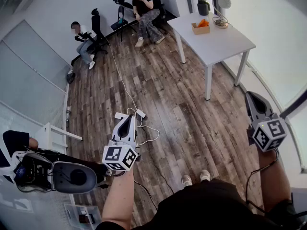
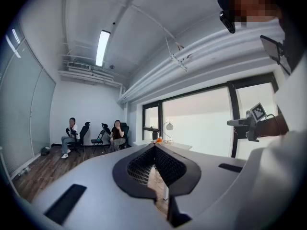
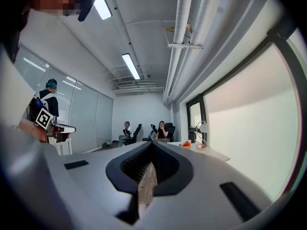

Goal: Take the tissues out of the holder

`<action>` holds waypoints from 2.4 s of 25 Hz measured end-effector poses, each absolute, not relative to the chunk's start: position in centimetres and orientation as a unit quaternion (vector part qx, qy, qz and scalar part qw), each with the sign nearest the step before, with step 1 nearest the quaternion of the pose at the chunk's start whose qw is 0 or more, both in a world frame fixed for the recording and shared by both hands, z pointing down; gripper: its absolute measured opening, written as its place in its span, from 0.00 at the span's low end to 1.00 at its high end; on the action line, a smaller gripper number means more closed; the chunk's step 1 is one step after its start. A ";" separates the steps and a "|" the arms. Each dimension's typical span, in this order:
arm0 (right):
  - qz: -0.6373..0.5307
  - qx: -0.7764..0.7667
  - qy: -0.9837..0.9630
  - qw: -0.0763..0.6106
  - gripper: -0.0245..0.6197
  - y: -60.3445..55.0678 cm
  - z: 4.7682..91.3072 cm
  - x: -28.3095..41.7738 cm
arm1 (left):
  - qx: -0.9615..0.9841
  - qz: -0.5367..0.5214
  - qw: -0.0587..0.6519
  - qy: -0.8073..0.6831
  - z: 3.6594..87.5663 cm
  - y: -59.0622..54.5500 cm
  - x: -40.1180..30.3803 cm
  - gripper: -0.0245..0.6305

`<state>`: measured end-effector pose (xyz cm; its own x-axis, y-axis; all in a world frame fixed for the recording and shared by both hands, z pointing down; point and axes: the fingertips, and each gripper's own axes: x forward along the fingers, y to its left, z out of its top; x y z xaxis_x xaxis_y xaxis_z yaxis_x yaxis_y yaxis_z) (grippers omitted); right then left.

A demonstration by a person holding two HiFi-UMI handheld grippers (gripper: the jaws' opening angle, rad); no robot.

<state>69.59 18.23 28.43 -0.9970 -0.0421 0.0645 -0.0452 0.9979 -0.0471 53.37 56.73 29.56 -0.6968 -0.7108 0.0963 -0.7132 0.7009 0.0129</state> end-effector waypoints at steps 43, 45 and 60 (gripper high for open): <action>0.028 0.068 -0.994 0.075 0.05 9.5 32.0 38.2 | 0.425 -0.006 0.057 -0.904 33.2 44.4 18.5 0.04; 0.031 0.083 -0.994 0.066 0.05 9.4 31.7 36.2 | 0.435 0.010 0.045 -0.899 32.9 44.1 15.9 0.04; 0.047 0.106 -0.992 0.055 0.05 3.5 33.4 21.9 | 0.425 0.024 0.038 -0.904 34.2 40.2 2.4 0.04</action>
<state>21.92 3.47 33.36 -0.9716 -0.2041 0.1199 -0.2145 0.9733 -0.0812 2.37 40.23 34.19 -0.6358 -0.7668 0.0886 -0.7704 0.6374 -0.0119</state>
